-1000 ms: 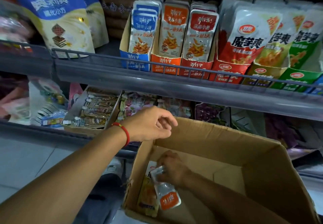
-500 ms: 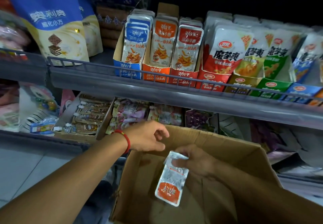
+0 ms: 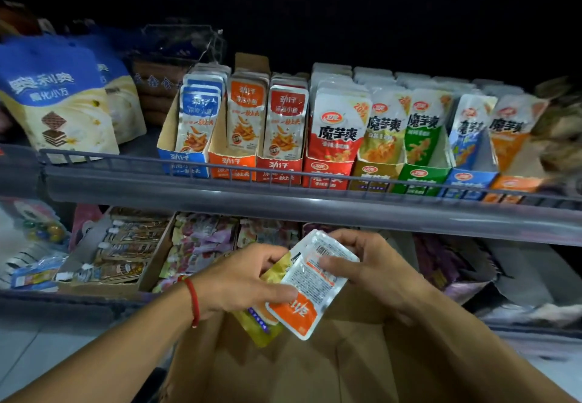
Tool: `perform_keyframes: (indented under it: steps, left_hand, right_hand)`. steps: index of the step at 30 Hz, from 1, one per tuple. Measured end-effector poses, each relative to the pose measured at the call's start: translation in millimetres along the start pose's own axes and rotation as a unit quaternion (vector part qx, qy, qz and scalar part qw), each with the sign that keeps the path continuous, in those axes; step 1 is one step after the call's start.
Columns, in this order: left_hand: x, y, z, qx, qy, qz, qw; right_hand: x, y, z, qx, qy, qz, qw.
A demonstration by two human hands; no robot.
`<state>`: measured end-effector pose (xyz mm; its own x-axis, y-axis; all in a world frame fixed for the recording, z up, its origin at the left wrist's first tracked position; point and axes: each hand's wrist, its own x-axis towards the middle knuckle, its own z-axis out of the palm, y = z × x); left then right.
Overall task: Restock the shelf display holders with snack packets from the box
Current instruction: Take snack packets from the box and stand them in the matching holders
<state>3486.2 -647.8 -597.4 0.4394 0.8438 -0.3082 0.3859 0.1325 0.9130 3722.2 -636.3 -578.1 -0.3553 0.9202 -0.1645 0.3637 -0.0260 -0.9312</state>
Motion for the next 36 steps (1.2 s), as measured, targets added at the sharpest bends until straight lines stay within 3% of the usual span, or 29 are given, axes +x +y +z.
perform_keyframes:
  steps: [2, 5, 11, 13, 17, 20, 22, 25, 28, 30, 33, 36]
  left_hand:
    - [0.7, 2.7, 2.8, -0.021, 0.000, 0.011, 1.000]
    - [2.5, 7.9, 8.2, -0.046, 0.001, 0.034, 0.998]
    - [7.4, 18.1, 31.6, -0.007, 0.095, 0.086, 0.992]
    - [8.8, 19.7, 39.5, -0.003, 0.131, 0.099, 0.986]
    - [8.7, 25.6, 36.9, -0.021, 0.153, 0.116, 0.981]
    - [6.8, 29.9, 28.5, -0.051, 0.176, 0.126, 0.975]
    - [5.2, 31.5, 21.2, -0.072, 0.211, 0.131, 0.966]
    - [2.2, 32.1, 7.5, -0.106, 0.264, 0.127, 0.950]
    - [-3.0, 34.6, 0.6, -0.153, 0.286, 0.123, 0.938]
    - [-5.6, 36.5, 0.0, -0.164, 0.297, 0.128, 0.932]
    - [-7.3, 37.2, -2.7, -0.164, 0.321, 0.140, 0.922]
    - [-8.9, 36.0, -8.4, -0.169, 0.338, 0.143, 0.915]
  right_hand:
    - [-4.2, 0.4, -5.4, 0.036, -0.010, 0.017, 0.999]
    - [-9.2, 0.1, -9.5, 0.050, 0.037, 0.027, 0.998]
    - [-20.5, -2.5, -16.8, 0.073, 0.149, 0.032, 0.986]
    - [-26.8, -6.0, -19.9, 0.089, 0.138, 0.038, 0.986]
    - [-38.1, -9.2, -34.7, 0.237, 0.073, 0.064, 0.967]
    - [-43.9, -8.9, -45.0, 0.254, 0.084, 0.048, 0.962]
    - [-45.2, -12.4, -54.2, 0.217, 0.118, 0.021, 0.969]
    - [-45.6, -32.2, -81.8, 0.039, 0.213, -0.051, 0.975]
    - [-41.8, -72.1, -113.8, -0.148, 0.330, -0.156, 0.919]
    - [-31.8, -96.2, -131.1, -0.200, 0.389, -0.199, 0.877]
    - [-9.5, -119.2, -143.7, -0.244, 0.400, -0.218, 0.856]
    - [10.6, -129.7, -143.7, -0.326, 0.346, -0.200, 0.857]
